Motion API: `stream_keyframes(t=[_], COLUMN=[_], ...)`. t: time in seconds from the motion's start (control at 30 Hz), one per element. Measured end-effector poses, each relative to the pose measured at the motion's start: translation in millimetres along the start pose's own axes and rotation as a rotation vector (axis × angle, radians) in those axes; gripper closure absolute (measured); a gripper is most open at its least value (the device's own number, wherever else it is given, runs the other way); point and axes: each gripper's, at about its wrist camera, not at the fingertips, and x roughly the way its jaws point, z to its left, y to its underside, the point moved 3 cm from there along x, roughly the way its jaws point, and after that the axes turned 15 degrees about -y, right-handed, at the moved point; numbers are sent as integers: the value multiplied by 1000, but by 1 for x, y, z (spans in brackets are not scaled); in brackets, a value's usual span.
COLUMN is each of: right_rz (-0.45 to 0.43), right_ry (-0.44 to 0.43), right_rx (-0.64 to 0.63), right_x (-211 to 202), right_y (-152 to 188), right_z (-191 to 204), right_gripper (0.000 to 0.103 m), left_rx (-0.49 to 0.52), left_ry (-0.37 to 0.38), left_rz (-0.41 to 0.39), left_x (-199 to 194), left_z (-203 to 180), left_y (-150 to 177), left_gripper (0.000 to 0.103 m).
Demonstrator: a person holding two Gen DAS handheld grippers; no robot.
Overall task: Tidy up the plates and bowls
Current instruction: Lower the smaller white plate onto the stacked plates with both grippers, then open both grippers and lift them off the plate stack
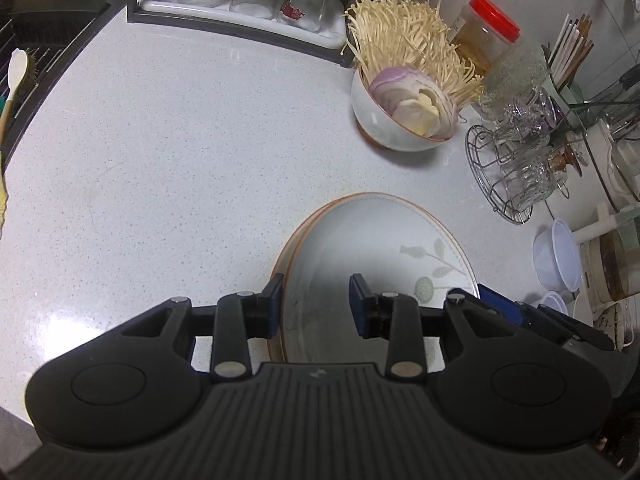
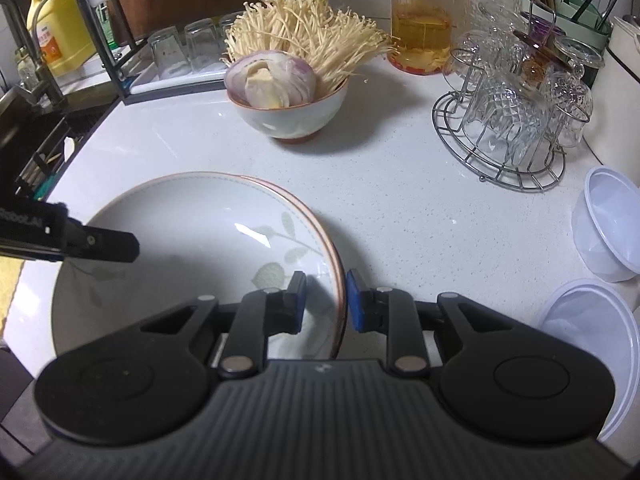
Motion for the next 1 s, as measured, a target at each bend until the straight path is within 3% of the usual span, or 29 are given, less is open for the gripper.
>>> stream_keyframes(t=[0.2, 0.5, 1.0], right_rz=[2, -8, -173], right_ry=[7, -9, -8], right_rx=[-16, 26, 101], right_x=[1, -1, -70], right_y=[-1, -1, -26], right_z=[2, -2, 24], right_gripper=[76, 76, 76], left_rx=[11, 27, 145], left_ry=[5, -56, -4], left_rz=[37, 10, -113], left_x=[-7, -26, -91], left_z=[5, 16, -12], left_y=[5, 4, -14], left_gripper=[65, 64, 64])
